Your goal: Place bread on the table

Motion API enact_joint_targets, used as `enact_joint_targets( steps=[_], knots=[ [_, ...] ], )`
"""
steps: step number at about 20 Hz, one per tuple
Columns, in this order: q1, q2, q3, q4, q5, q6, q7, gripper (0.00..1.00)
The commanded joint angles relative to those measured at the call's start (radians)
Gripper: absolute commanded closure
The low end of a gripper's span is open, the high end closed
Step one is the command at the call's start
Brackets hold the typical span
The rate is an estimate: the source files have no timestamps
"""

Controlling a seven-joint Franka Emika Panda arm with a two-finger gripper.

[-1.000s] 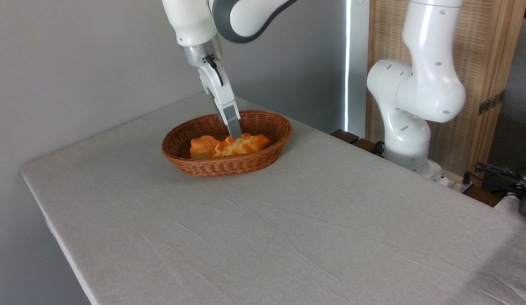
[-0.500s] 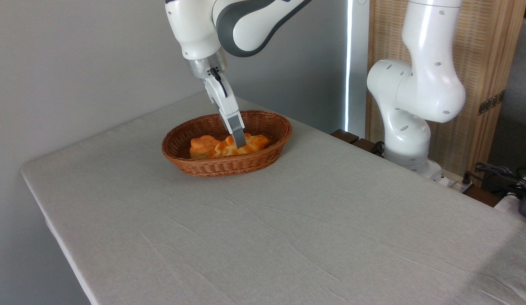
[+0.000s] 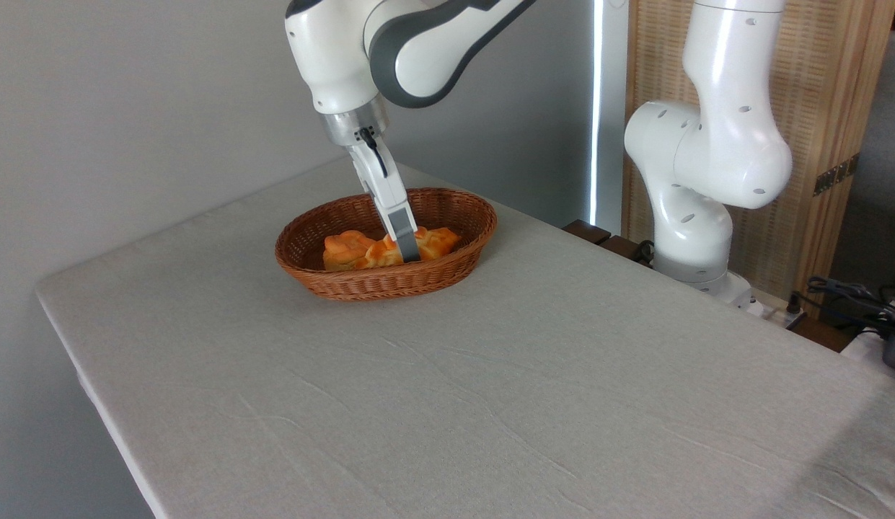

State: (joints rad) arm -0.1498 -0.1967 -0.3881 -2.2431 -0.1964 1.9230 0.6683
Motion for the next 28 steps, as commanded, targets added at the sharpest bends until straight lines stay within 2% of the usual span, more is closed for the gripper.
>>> enact_joint_targets(
  steps=[1, 3, 5, 6, 22, 28],
  knots=[
    [0.003, 0.005, -0.011, -0.026, 0.009, 0.047, -0.013, 0.29],
    [0.003, 0.008, -0.018, -0.026, 0.011, 0.066, -0.009, 0.54],
    [0.003, 0.010, -0.018, -0.026, 0.011, 0.071, -0.004, 0.67],
    [0.003, 0.011, -0.018, -0.026, 0.011, 0.071, -0.004, 0.68],
    [0.003, 0.013, -0.018, -0.023, 0.012, 0.071, 0.002, 0.76],
    [0.004, 0.002, -0.023, 0.023, 0.023, 0.050, -0.012, 0.78]
  ],
)
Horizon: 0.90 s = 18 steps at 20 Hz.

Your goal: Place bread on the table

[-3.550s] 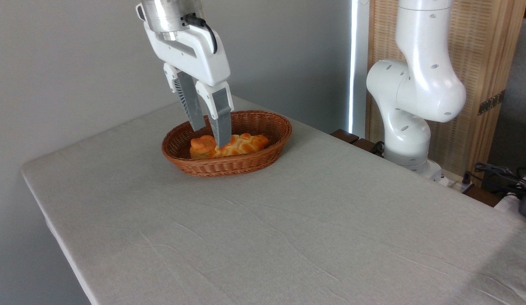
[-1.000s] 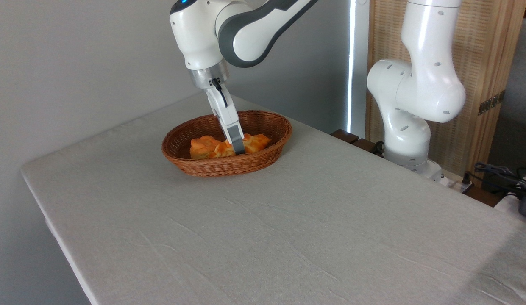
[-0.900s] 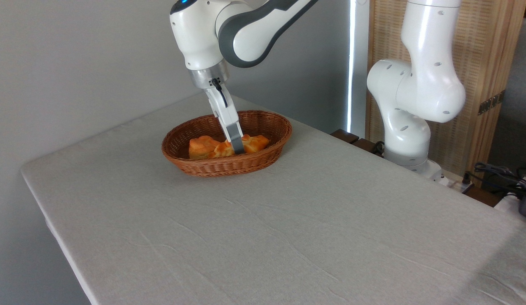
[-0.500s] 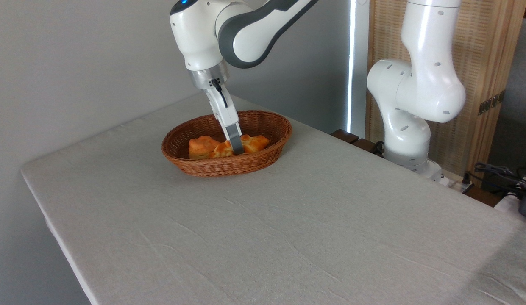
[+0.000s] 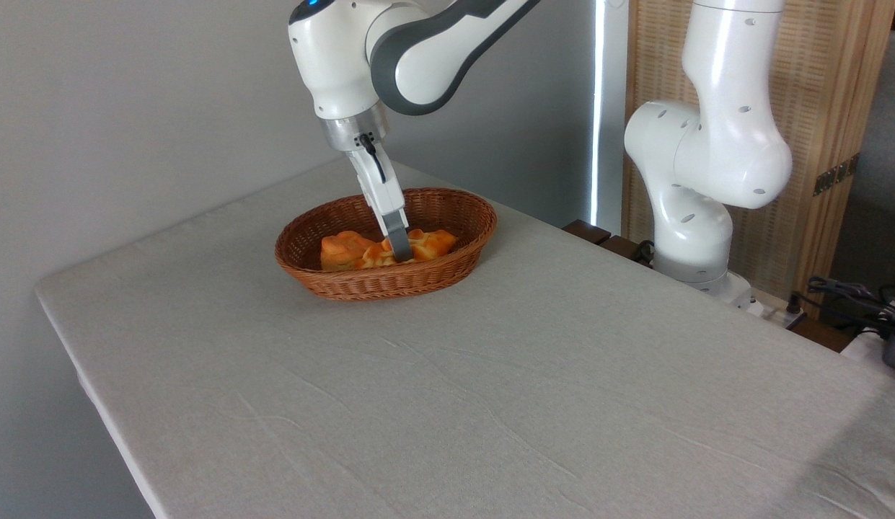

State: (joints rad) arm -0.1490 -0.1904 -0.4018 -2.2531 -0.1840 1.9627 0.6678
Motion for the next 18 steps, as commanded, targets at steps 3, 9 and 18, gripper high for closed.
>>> enact_joint_targets(
  steps=[3, 9, 18],
  knots=[
    [0.003, -0.007, -0.043, 0.111, 0.000, -0.138, -0.042, 0.79],
    [0.011, -0.009, -0.068, 0.188, 0.000, -0.234, -0.040, 0.79],
    [0.075, -0.007, -0.055, 0.300, 0.012, -0.304, 0.015, 0.79]
  ],
)
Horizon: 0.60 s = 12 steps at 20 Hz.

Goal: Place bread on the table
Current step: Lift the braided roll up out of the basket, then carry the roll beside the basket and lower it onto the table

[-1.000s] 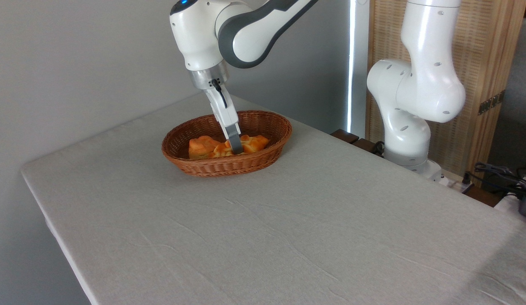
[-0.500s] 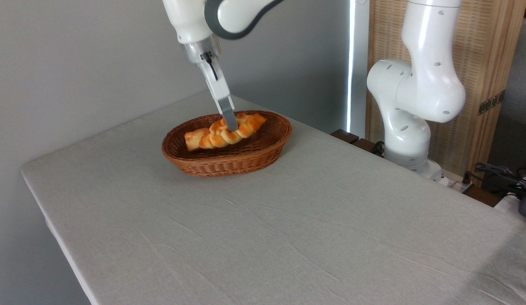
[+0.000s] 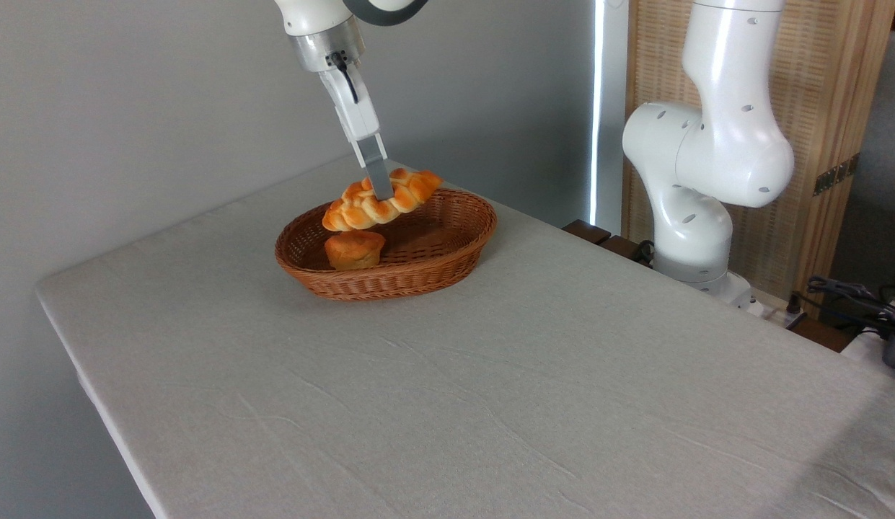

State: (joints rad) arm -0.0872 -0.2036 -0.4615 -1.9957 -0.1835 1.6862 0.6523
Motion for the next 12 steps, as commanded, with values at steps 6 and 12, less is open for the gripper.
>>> enact_joint_targets(
  steps=[6, 12],
  knots=[
    [0.041, 0.019, 0.125, 0.115, 0.064, 0.023, 0.050, 0.78],
    [0.041, 0.146, 0.227, 0.115, 0.186, 0.231, 0.049, 0.73]
  ],
)
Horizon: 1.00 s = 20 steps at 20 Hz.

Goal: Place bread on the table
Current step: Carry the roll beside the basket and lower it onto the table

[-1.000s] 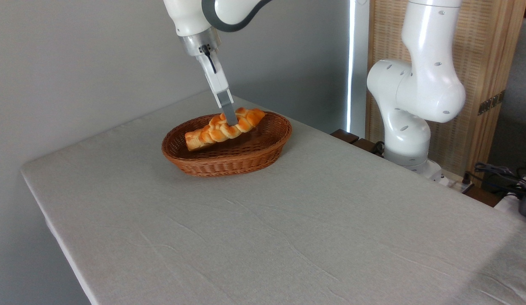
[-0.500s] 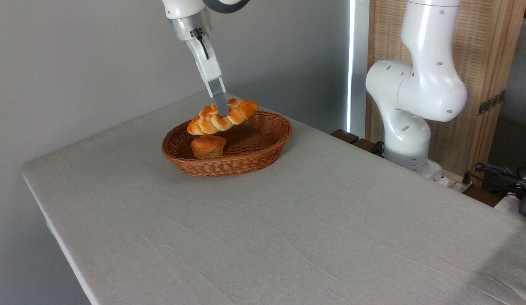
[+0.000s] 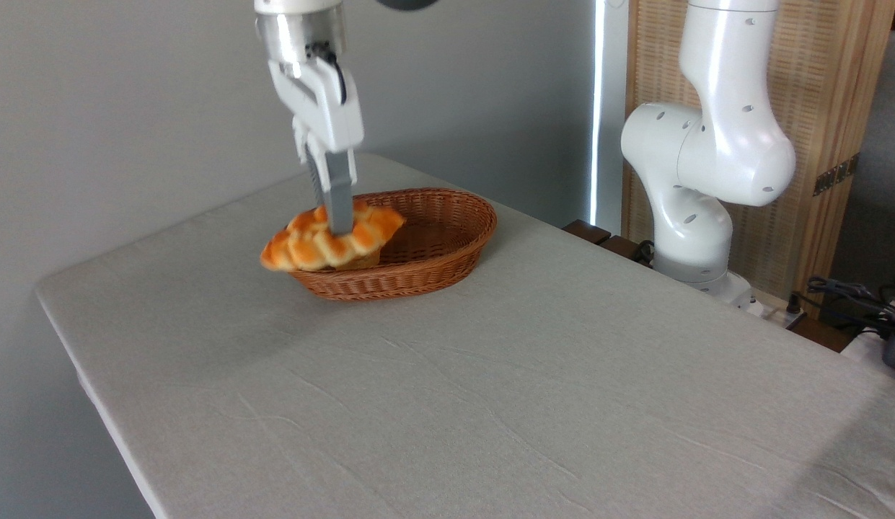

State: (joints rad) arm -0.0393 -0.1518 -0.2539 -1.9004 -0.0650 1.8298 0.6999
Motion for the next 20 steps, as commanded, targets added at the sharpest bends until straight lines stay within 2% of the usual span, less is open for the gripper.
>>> enact_joint_targets(
  steps=[1, 3, 6, 7, 8, 20],
  knots=[
    [-0.007, 0.128, 0.021, 0.018, 0.101, 0.127, -0.003, 0.72],
    [-0.007, 0.202, 0.021, 0.018, 0.140, 0.199, -0.014, 0.66],
    [-0.007, 0.235, 0.019, 0.018, 0.145, 0.218, -0.034, 0.18],
    [-0.007, 0.241, 0.019, 0.018, 0.146, 0.218, -0.034, 0.06],
    [-0.008, 0.245, 0.019, 0.018, 0.146, 0.218, -0.034, 0.00],
    [-0.008, 0.258, 0.018, 0.020, 0.145, 0.218, -0.036, 0.00]
  ],
)
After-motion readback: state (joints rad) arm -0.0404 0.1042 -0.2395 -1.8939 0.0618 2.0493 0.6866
